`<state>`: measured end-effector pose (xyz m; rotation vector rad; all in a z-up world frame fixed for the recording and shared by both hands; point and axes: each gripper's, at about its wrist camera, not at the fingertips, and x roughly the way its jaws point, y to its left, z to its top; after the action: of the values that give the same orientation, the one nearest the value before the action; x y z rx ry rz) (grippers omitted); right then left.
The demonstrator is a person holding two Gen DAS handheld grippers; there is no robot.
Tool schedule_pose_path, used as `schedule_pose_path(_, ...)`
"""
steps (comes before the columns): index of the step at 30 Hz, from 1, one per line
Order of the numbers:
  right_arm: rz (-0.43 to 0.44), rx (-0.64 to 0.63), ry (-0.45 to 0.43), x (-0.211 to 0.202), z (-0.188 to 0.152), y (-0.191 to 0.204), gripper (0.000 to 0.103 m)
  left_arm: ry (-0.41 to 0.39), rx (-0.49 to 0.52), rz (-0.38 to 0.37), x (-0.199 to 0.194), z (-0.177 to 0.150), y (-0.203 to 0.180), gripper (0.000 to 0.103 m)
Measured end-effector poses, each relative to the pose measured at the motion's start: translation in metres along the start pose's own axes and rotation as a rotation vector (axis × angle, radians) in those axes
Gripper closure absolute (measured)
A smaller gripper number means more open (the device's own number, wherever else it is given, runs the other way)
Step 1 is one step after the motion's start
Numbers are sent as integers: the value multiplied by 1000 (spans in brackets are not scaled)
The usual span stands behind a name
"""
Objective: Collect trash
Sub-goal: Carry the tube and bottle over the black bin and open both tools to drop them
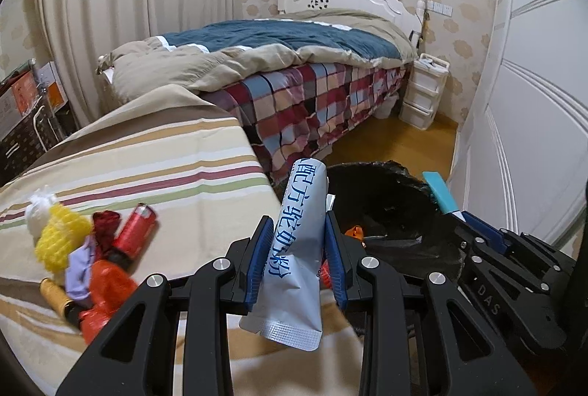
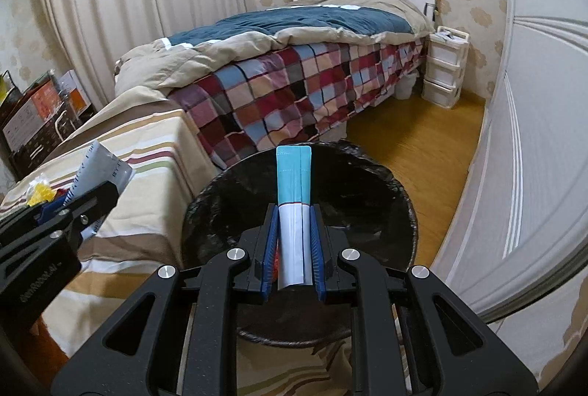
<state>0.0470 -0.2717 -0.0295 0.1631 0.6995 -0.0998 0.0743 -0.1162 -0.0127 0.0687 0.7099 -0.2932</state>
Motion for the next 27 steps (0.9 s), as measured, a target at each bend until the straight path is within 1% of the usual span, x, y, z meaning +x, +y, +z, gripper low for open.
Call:
schedule_pose_path(6,-12,17,18,14,2,-13,86,30,17,3,24,5,-12,72)
schedule_pose_path(14,-27,24,22,25,8,-20,86,52,37,8,44,11,-22,72)
schedule_pose_path(19,-37,24,26,31,10,-22,86,67,36,8,50,12,-23,72)
schedule_pose_path(25,-45,29,32,35,8,-25,85,65,50,15,52,13,-26,71)
schedule_pose_path(27,-48,33,32,35,8,-25,84,63,53,19,52,13,-27,66)
